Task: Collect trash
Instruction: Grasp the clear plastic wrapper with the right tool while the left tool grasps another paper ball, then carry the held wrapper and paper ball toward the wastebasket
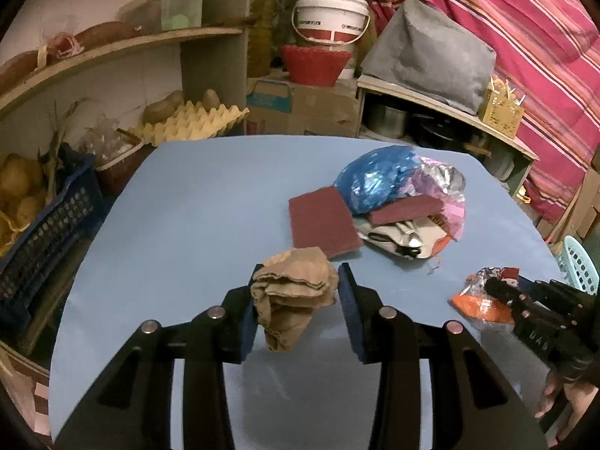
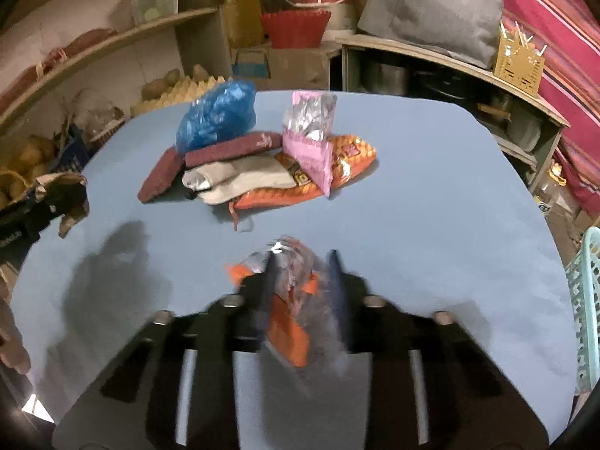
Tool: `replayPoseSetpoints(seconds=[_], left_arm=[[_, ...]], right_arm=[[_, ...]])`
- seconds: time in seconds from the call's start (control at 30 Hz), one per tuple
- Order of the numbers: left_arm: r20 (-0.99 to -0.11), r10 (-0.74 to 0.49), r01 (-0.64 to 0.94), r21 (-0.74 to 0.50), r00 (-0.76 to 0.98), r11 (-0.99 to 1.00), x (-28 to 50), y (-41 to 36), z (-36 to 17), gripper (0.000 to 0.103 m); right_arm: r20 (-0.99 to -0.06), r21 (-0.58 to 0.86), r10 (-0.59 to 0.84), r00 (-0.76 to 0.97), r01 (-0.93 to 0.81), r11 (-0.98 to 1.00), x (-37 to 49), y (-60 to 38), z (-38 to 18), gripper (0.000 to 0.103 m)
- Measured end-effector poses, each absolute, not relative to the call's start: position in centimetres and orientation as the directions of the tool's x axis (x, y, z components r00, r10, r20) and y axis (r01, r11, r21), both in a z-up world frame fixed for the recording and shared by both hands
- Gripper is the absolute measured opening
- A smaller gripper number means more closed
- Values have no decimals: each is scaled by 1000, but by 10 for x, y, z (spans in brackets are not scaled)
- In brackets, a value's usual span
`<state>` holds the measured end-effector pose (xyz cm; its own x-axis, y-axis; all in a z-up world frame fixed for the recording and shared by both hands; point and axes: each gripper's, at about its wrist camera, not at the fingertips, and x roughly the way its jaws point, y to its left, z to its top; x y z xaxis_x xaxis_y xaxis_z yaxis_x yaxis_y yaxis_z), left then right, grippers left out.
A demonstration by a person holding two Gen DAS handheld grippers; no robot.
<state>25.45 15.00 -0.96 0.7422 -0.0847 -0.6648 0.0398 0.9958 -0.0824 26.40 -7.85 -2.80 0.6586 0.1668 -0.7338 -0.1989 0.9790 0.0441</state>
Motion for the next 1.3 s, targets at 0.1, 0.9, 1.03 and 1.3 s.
replayPoseSetpoints(seconds=[0.1,0.9,1.03,1.3], left_arm=[[-660,-92,45,-88,745,995,254,141,-7,39],[-537,-149,142,-56,830,988,233,35,34,39],[-512,-169,173,-39,842,984,230,4,44,39],[-450,-220,254,17,866,967,219,-67,69,39]], right_arm=[[-722,47,168,671,-195,980,262,-92,-22,10],[-593,142,112,797,-34,989,226,-241,35,10],[-574,153,83,815,7,988,216,-278,44,10],[-555,175,8,832,107,979,193,-358,47,10]])
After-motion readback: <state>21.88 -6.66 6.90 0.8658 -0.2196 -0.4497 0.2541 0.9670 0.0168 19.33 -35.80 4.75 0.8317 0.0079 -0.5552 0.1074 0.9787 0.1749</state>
